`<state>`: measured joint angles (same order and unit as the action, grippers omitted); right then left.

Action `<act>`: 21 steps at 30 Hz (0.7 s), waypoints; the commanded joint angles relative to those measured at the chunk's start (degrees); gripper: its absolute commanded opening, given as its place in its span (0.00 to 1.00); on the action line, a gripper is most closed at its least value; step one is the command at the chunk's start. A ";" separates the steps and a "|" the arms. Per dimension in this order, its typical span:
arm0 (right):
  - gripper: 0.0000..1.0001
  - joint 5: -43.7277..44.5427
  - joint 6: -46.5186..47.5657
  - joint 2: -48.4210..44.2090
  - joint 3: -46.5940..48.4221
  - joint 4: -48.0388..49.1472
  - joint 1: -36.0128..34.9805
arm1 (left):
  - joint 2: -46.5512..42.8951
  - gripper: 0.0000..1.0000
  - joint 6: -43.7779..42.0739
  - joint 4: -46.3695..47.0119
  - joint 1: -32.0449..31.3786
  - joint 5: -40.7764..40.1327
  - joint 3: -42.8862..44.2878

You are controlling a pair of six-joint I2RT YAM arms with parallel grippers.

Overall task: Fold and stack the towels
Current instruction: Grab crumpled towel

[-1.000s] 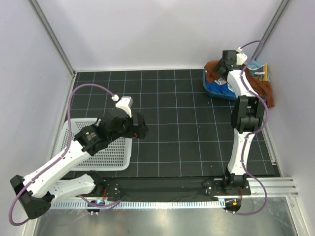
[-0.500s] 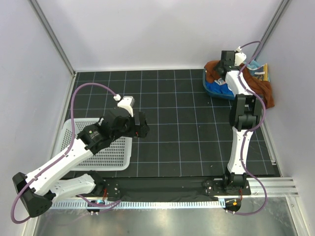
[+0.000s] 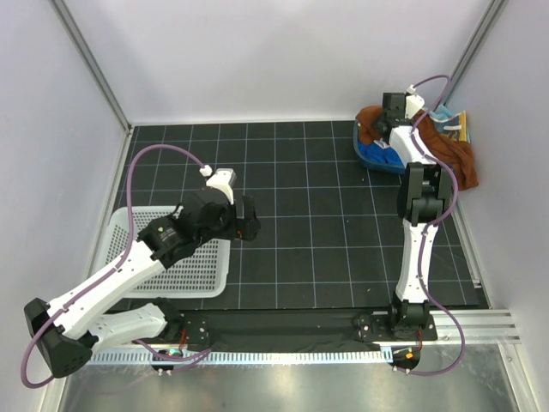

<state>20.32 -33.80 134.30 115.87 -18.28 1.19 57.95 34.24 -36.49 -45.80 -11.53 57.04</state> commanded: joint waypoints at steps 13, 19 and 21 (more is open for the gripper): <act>0.01 -0.63 0.93 -5.71 1.99 3.17 0.13 | 0.41 0.97 -0.66 2.39 0.01 -2.27 0.27; 0.01 -1.06 0.84 -11.68 1.72 0.19 0.13 | 0.41 0.97 -0.49 2.39 0.54 -2.18 0.53; 0.01 -1.59 0.32 -13.70 1.20 -0.70 0.04 | 0.41 0.97 -0.40 2.48 0.63 -2.27 0.53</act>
<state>19.27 -32.91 129.40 115.92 -19.44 1.19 58.52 34.06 -36.42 -45.63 -12.71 57.04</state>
